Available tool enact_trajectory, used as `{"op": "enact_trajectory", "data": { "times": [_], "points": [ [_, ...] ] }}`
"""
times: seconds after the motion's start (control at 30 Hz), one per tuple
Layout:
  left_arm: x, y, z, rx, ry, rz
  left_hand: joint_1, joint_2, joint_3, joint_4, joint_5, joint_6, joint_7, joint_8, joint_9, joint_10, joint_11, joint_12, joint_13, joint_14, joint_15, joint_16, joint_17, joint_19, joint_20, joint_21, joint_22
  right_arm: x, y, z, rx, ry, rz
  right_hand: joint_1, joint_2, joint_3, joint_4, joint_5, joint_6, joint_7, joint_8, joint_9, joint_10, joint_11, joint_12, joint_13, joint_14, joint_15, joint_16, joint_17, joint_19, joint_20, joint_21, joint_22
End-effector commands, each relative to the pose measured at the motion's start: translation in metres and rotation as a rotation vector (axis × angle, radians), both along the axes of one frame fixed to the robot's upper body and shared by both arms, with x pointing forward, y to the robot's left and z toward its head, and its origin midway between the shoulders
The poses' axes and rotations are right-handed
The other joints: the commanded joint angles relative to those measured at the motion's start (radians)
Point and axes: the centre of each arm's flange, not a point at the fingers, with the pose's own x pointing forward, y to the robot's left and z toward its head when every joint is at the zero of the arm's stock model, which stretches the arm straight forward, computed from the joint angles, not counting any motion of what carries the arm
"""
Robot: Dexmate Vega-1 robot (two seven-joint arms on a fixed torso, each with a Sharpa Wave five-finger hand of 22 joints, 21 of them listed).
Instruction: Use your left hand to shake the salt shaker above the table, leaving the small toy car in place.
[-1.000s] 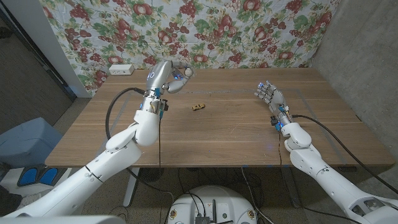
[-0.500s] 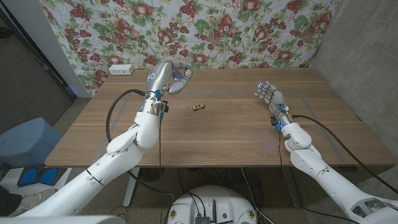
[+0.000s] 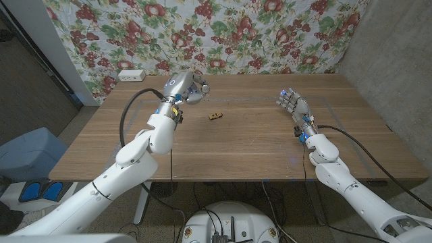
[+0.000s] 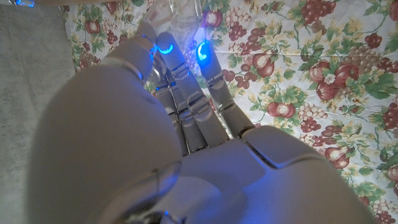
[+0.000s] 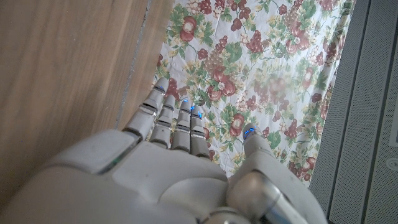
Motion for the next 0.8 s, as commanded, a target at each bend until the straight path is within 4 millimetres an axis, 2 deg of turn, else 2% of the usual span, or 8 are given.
{"op": "enact_trajectory", "data": {
  "times": [0.03,0.57,0.8],
  "points": [
    [0.0024,0.0002,0.0019,0.007,0.109,0.033,0.153,0.163,0.013,0.006,0.006,0.071,0.06,0.003,0.021,0.109,-0.014,0.001,0.051,0.007,-0.005,-0.004,0.002,-0.003,-0.126,0.008,0.001,-0.0016,-0.0017,-0.0018,0.008,0.0,-0.004,-0.003,0.008,0.0,-0.003,-0.001,-0.001,-0.003,0.002,0.003,0.005,0.006,0.006,0.005,0.003,-0.001,0.0,0.002,0.005,-0.004,-0.003,0.006],
    [0.0035,-0.0004,0.0006,0.009,0.105,0.013,0.152,0.162,0.015,0.005,0.007,0.071,0.059,0.0,0.021,0.11,-0.01,-0.003,0.052,0.007,-0.005,-0.009,0.001,-0.011,-0.124,0.017,-0.002,-0.002,-0.0023,-0.0039,0.007,0.002,-0.004,-0.004,0.008,0.0,-0.003,-0.001,-0.001,-0.003,0.002,0.003,0.007,0.007,0.006,0.005,0.003,0.0,0.0,0.002,0.005,-0.004,-0.003,0.006],
    [-0.0008,-0.0006,-0.0013,-0.004,0.033,-0.04,0.152,0.162,0.016,0.005,0.007,0.072,0.058,0.0,0.022,0.11,-0.009,-0.004,0.053,0.007,-0.005,-0.01,0.0,-0.013,-0.124,0.02,-0.003,-0.0038,-0.004,-0.0054,0.01,-0.001,-0.006,-0.004,0.008,0.0,-0.003,-0.001,-0.001,-0.002,0.002,0.003,0.007,0.007,0.006,0.005,0.002,0.001,0.0,0.002,0.005,-0.004,-0.002,0.006]
  ]
}}
